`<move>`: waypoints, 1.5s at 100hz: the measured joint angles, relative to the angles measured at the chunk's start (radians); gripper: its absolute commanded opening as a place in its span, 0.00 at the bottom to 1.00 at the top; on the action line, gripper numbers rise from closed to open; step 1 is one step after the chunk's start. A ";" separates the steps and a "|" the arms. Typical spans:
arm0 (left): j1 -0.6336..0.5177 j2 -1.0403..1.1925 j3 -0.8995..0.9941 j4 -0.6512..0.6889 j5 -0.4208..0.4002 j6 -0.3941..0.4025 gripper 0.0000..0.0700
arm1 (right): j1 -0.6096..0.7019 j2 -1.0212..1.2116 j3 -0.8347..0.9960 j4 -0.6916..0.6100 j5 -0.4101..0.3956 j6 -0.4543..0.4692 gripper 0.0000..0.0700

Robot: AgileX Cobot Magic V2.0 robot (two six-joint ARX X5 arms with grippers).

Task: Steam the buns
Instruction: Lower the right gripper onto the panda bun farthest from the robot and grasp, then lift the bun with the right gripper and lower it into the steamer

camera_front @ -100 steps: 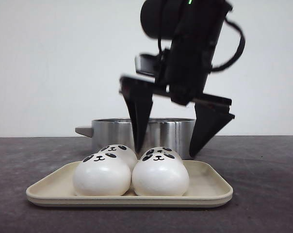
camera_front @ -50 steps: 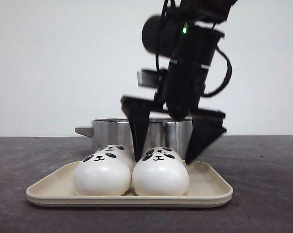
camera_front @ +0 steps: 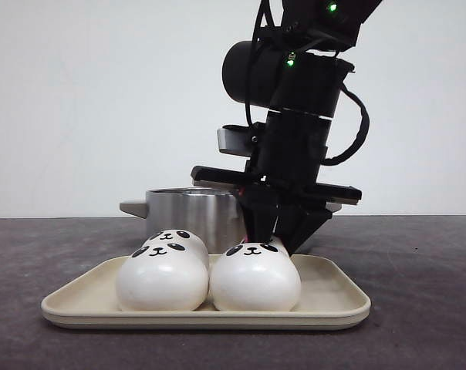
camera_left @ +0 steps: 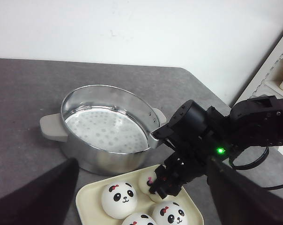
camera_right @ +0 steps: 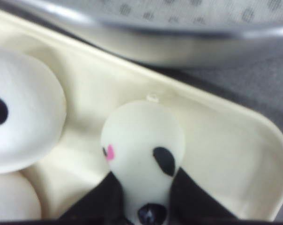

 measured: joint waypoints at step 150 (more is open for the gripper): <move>0.000 0.013 0.000 0.000 -0.045 0.011 0.72 | -0.209 0.279 0.473 0.143 0.060 -0.130 0.01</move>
